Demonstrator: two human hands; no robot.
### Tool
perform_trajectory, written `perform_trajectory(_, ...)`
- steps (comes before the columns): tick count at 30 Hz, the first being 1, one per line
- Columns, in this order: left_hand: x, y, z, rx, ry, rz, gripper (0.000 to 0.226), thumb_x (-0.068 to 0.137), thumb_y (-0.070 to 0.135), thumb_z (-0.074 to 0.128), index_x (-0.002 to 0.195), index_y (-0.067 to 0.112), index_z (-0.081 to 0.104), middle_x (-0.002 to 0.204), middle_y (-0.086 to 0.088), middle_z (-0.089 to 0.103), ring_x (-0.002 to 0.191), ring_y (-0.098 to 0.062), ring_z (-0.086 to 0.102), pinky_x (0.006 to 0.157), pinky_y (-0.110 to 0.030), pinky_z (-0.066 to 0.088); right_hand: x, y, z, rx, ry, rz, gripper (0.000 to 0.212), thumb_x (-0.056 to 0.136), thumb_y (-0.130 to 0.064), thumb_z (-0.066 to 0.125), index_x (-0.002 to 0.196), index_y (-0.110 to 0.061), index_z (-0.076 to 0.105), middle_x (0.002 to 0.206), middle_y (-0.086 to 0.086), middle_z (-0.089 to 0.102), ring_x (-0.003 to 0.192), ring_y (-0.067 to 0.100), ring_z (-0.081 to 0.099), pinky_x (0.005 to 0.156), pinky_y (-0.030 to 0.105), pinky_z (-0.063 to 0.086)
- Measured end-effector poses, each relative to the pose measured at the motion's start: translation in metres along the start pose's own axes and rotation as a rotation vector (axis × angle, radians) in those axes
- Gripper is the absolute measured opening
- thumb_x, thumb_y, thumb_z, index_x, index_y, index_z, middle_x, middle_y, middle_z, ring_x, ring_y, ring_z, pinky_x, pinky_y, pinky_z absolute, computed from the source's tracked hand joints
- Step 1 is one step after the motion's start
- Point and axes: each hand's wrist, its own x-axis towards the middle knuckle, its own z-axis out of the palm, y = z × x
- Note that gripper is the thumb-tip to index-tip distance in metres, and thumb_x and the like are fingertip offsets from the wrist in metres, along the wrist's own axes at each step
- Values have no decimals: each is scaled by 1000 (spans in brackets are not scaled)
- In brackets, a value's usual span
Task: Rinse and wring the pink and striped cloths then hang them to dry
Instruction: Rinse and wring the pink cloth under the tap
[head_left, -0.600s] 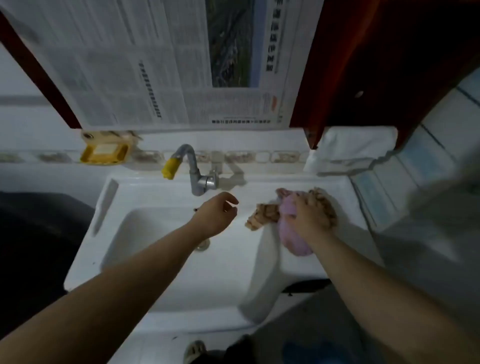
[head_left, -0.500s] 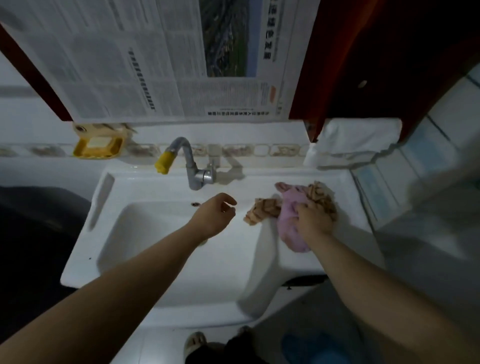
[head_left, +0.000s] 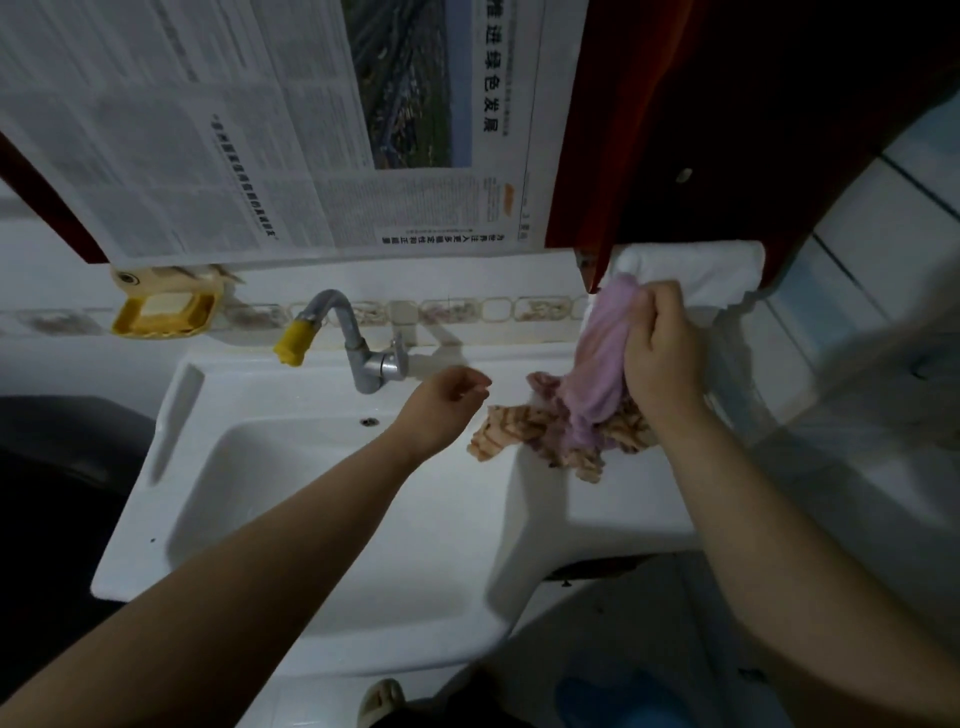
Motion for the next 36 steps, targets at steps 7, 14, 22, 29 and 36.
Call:
perform_trajectory(7,-17,52,-32,-336,-229,180,69,80,45,68,139,49,33,148,12,38,134,-7,35,107,-32,37,35,-98,-35,462,-15,-57,18,103,-20,31,91,-17,45,75,-13,44,65,-14,46,64,4,36)
perform_trajectory(14,-39,36,-88,-561,-15,195,18,98,6,47,84,13,57,72,7,60,67,-6,56,65,-20,44,32,-132,10,595,-244,228,23,101,-31,39,98,-18,59,98,1,62,92,10,57,86,28,47)
perform_trajectory(22,-61,-43,-159,-344,321,-66,21,100,20,43,81,20,53,75,3,54,71,-9,48,67,-24,40,-25,-126,95,15,-1058,43,51,80,-52,65,121,-26,51,121,-5,60,103,11,58,85,25,46)
perform_trajectory(29,-54,-101,-204,-361,495,-307,15,95,20,46,98,13,59,84,-1,60,85,-16,56,72,-27,49,-59,-130,147,-364,-1525,-55,15,74,-34,68,73,-20,62,68,-3,62,64,14,56,60,29,44)
perform_trajectory(36,-41,-165,-220,-86,486,-527,32,94,28,49,120,12,56,116,-11,58,103,-27,58,85,-32,46,-83,-114,191,196,-1194,355,22,96,-29,53,103,-13,66,103,7,70,99,22,65,96,41,49)
